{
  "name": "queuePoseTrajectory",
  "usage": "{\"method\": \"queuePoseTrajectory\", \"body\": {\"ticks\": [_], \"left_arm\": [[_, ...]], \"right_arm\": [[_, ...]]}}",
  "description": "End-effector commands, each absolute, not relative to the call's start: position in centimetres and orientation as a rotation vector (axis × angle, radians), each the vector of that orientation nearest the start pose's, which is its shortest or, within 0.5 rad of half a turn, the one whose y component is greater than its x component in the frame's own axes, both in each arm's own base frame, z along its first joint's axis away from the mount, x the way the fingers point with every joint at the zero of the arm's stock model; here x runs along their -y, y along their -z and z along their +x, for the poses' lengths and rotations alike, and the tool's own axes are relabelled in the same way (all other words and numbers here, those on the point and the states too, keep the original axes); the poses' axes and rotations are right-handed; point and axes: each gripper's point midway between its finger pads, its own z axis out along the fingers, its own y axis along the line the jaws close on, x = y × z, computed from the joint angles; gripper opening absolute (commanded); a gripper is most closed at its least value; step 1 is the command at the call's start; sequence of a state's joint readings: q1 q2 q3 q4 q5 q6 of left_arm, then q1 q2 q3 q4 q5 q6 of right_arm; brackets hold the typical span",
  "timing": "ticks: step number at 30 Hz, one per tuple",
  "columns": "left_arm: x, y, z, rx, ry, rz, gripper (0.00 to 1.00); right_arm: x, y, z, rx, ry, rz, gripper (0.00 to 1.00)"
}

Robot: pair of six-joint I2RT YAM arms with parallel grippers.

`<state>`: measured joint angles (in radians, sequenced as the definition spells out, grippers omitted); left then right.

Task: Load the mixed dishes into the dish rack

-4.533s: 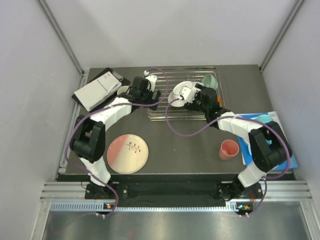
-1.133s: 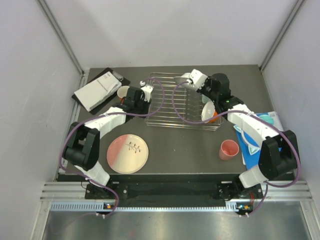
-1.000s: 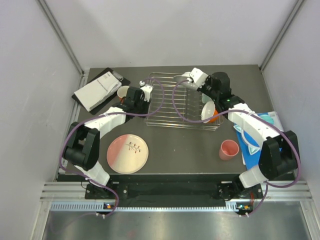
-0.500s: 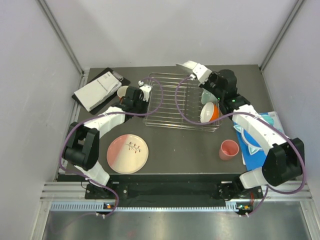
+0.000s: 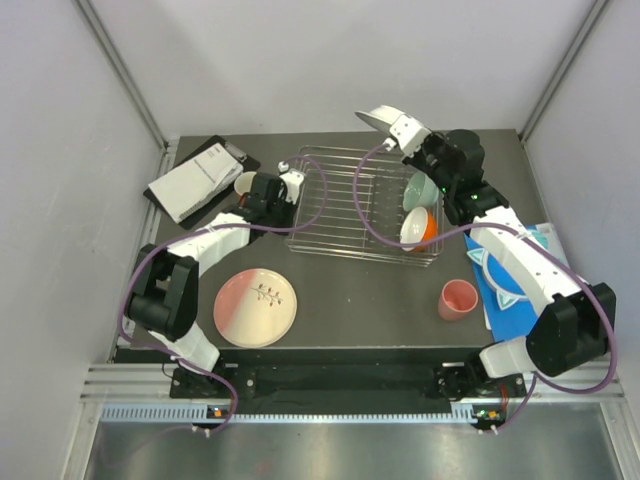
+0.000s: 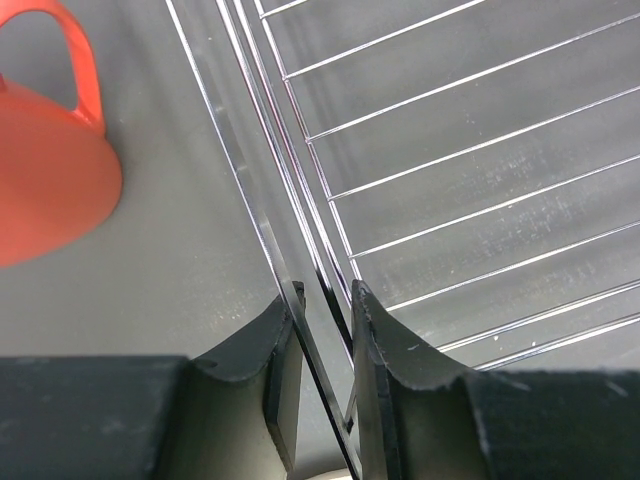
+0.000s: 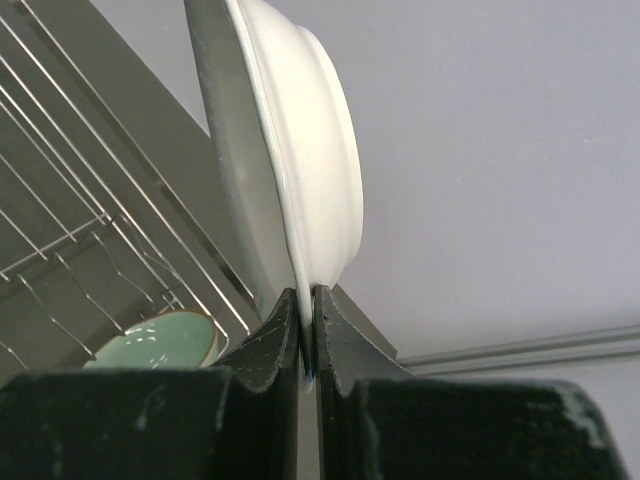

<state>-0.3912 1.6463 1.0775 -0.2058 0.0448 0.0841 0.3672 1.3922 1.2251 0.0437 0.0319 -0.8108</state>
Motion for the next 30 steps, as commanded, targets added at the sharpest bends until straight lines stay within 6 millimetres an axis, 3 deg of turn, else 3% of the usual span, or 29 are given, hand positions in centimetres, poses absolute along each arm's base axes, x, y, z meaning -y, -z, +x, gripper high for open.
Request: {"method": "queuePoseTrajectory", "body": {"ticks": [1, 7, 16, 25, 30], "left_arm": [[15.6, -8.8, 38.4, -2.277, 0.152, 0.795, 0.13], [14.4, -7.3, 38.4, -2.280, 0.114, 0.905, 0.10], [12.9, -5.8, 37.9, -2.327, 0.086, 0.906, 0.06], [13.3, -6.3, 37.8, -2.330, 0.117, 0.880, 0.05], [13.3, -6.3, 37.7, -2.332, 0.119, 0.875, 0.05]], "right_arm": [[-13.8, -42.1, 44.2, -1.178, 0.383, -0.844, 0.00], [-14.2, -40.5, 44.5, -1.207, 0.358, -0.885, 0.00], [-13.7, -37.3, 45.4, -1.278, 0.335, -0.907, 0.00], [-13.2, -32.2, 46.5, -1.401, 0.323, -0.950, 0.00], [-12.9, -30.6, 46.8, -1.435, 0.322, -0.955, 0.00]]}}
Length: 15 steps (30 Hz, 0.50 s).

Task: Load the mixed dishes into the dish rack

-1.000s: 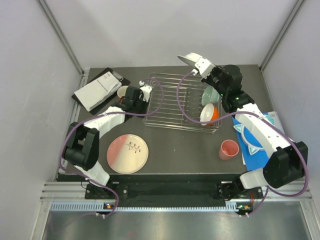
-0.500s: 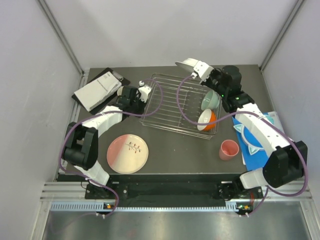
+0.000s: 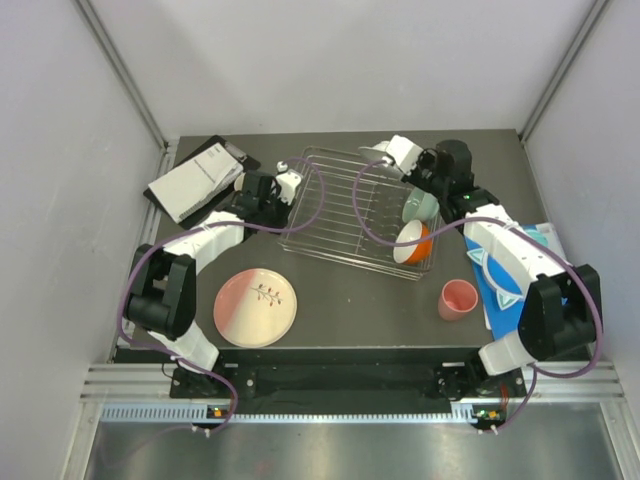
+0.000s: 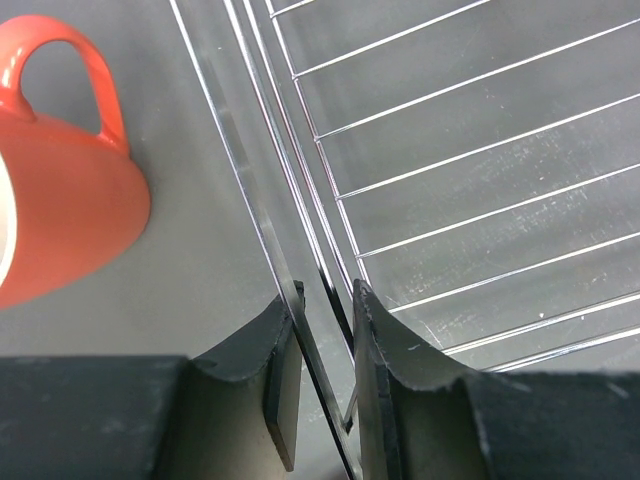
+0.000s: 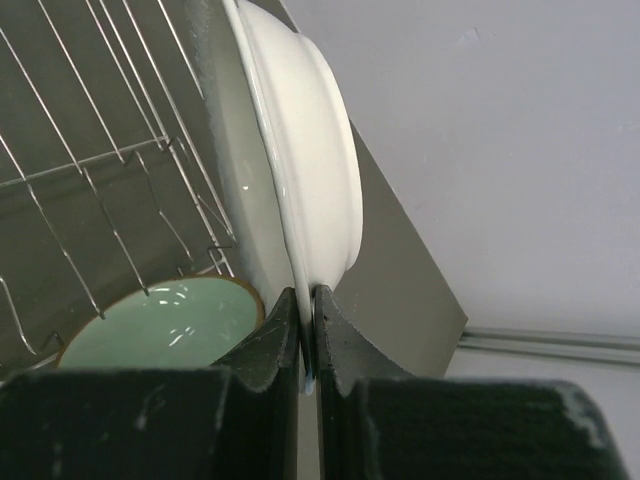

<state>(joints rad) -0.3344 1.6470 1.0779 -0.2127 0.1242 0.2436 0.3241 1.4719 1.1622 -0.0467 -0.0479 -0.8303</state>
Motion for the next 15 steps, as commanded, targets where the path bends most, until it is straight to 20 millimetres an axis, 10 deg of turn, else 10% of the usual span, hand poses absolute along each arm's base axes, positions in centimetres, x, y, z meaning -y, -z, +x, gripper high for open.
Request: {"method": "queuePoseTrajectory", "body": {"ticks": [1, 15], "left_arm": [[13.3, -6.3, 37.7, -2.333, 0.119, 0.877, 0.05], [13.6, -7.0, 38.1, -2.325, 0.134, 0.858, 0.05]], "right_arm": [[-12.8, -30.3, 46.8, -1.442, 0.323, -0.956, 0.00], [-12.1, -25.9, 49.2, -1.539, 0.356, -1.031, 0.00]]}}
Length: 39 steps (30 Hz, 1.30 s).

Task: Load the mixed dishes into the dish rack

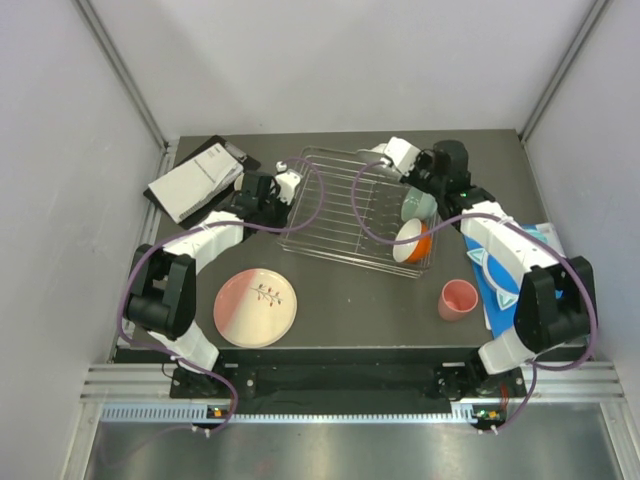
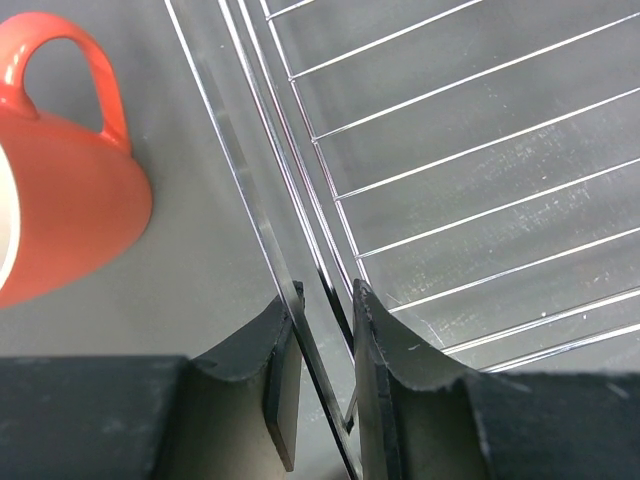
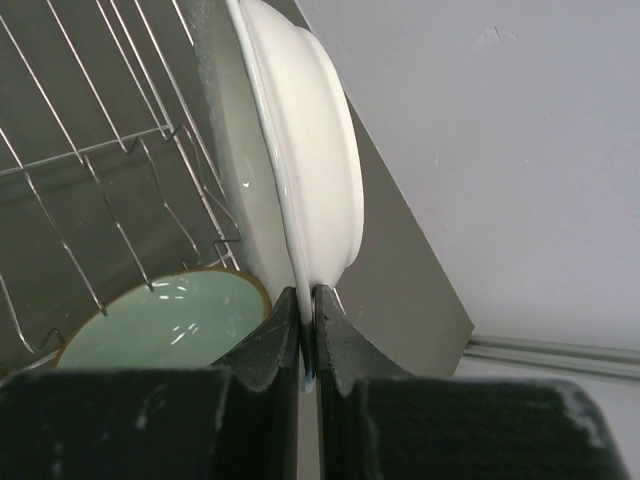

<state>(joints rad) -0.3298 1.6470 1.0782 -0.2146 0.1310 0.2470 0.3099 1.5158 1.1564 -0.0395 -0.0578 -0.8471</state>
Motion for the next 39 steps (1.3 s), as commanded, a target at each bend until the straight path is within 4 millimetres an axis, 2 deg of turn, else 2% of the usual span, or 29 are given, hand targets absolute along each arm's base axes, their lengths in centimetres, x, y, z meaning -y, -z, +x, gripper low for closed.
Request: {"method": "queuePoseTrajectory", "body": {"ticks": [1, 4, 5, 9, 11, 12, 14, 15, 16, 19, 21, 25, 28, 30, 31, 32, 33, 34, 37, 39], "left_arm": [[13.6, -7.1, 38.3, -2.323, 0.133, 0.856, 0.05], [13.7, -7.4, 38.4, -2.315, 0.136, 0.861, 0.05], [13.7, -7.4, 38.4, -2.315, 0.136, 0.861, 0.05], [13.9, -7.5, 38.5, -2.322, 0.149, 0.850, 0.05], [13.9, -7.4, 38.4, -2.322, 0.152, 0.853, 0.05], [13.9, -7.6, 38.5, -2.319, 0.150, 0.852, 0.05], [13.9, -7.5, 38.4, -2.325, 0.151, 0.851, 0.05], [14.0, -7.6, 38.6, -2.322, 0.151, 0.850, 0.05], [14.0, -7.7, 38.6, -2.321, 0.154, 0.847, 0.05], [14.3, -8.0, 38.7, -2.316, 0.164, 0.844, 0.06], [14.2, -7.9, 38.6, -2.319, 0.166, 0.839, 0.06], [14.1, -7.8, 38.4, -2.319, 0.161, 0.840, 0.06], [14.1, -7.6, 38.3, -2.322, 0.163, 0.841, 0.06], [14.1, -7.6, 38.2, -2.321, 0.161, 0.840, 0.06], [14.1, -7.5, 38.2, -2.322, 0.161, 0.841, 0.06], [14.0, -7.5, 38.2, -2.326, 0.162, 0.835, 0.06], [14.0, -7.5, 38.3, -2.327, 0.160, 0.829, 0.06], [14.1, -7.5, 38.3, -2.328, 0.163, 0.825, 0.06], [14.2, -7.8, 38.2, -2.336, 0.178, 0.813, 0.07], [14.3, -8.2, 38.0, -2.340, 0.187, 0.806, 0.08]], "right_arm": [[-12.0, -25.4, 49.3, -1.550, 0.358, -1.031, 0.00], [-11.6, -23.7, 49.8, -1.625, 0.352, -0.998, 0.00], [-10.7, -22.7, 50.2, -1.678, 0.392, -0.967, 0.00], [-9.2, -20.3, 49.7, -1.776, 0.455, -0.900, 0.00], [-8.0, -20.4, 49.5, -1.798, 0.516, -0.830, 0.01], [-7.6, -19.8, 49.1, -1.821, 0.515, -0.801, 0.01], [-7.1, -20.5, 48.7, -1.808, 0.531, -0.746, 0.01], [-6.7, -19.8, 48.2, -1.827, 0.535, -0.724, 0.06], [-6.4, -19.9, 48.1, -1.831, 0.545, -0.695, 0.22], [-6.1, -19.3, 47.9, -1.861, 0.549, -0.672, 0.46], [-6.1, -19.5, 47.8, -1.863, 0.541, -0.651, 0.52], [-6.3, -20.8, 47.9, -1.835, 0.526, -0.621, 0.54], [-6.3, -22.8, 47.7, -1.800, 0.530, -0.589, 0.59], [-6.3, -24.4, 47.6, -1.763, 0.533, -0.562, 0.70], [-6.1, -25.8, 47.3, -1.736, 0.529, -0.540, 0.76], [-6.2, -26.8, 47.2, -1.718, 0.515, -0.518, 0.78], [-6.4, -27.3, 46.9, -1.716, 0.503, -0.509, 0.95], [-6.4, -28.7, 46.4, -1.693, 0.486, -0.488, 1.00], [-6.9, -30.9, 44.8, -1.682, 0.399, -0.419, 1.00], [-7.0, -31.2, 44.0, -1.696, 0.366, -0.392, 1.00]]}}
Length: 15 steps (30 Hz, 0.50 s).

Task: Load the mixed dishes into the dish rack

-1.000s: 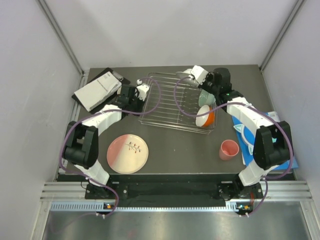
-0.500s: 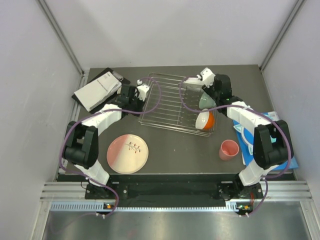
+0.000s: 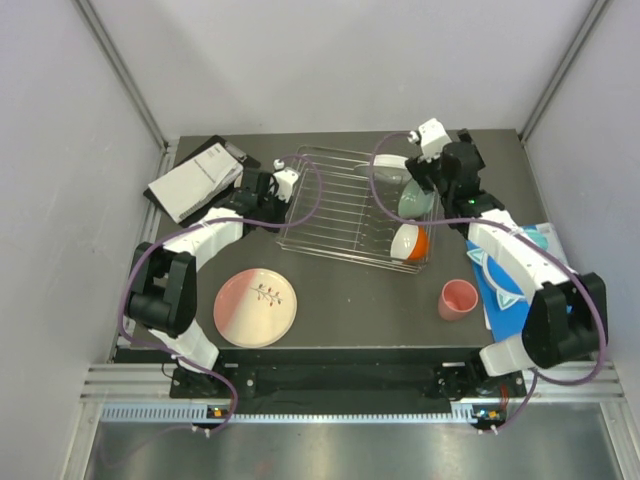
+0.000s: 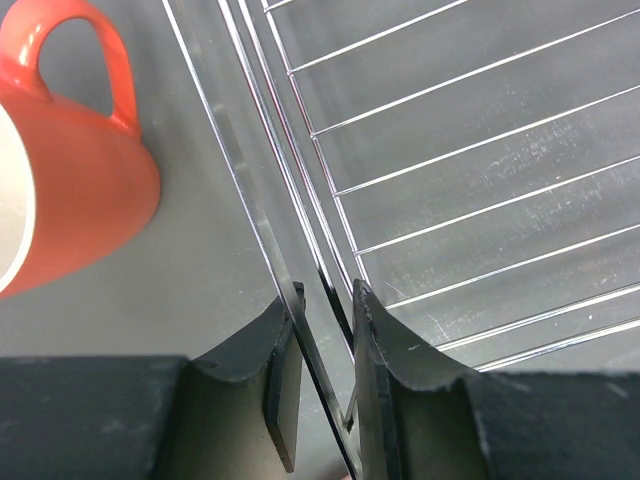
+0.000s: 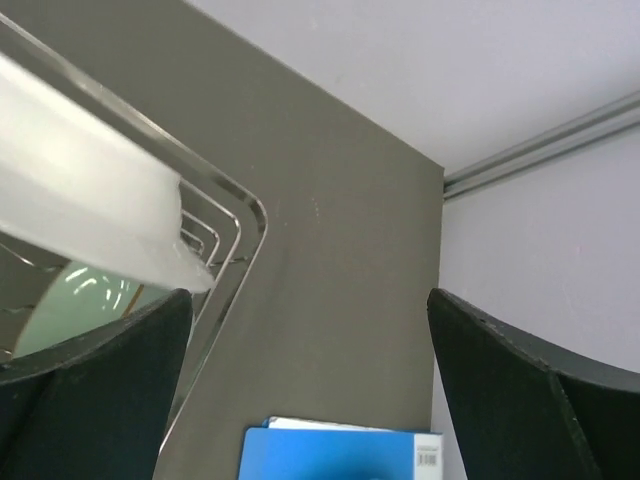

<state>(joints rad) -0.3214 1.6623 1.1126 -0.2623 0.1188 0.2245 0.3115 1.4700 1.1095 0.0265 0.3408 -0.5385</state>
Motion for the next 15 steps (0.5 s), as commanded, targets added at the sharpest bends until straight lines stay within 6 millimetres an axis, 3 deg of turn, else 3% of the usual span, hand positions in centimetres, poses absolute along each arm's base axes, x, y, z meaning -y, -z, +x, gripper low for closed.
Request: {"method": "queuePoseTrajectory", "body": {"ticks": [1, 9, 13, 15], "left_arm": [[14.4, -8.7, 38.1, -2.332, 0.190, 0.801, 0.08], [14.4, -10.2, 36.8, -2.343, 0.226, 0.767, 0.12], [14.7, -9.4, 34.9, -2.380, 0.292, 0.749, 0.12], [15.3, -8.7, 33.8, -2.408, 0.336, 0.749, 0.12]], "right_arm": [[-6.8, -31.1, 43.1, -1.716, 0.339, -0.359, 1.00], [-6.5, -29.4, 39.1, -1.811, 0.135, -0.085, 1.00], [-6.6, -28.2, 36.8, -1.862, -0.016, 0.157, 1.00], [-7.4, -27.9, 35.8, -1.882, -0.098, 0.180, 1.00]]}}
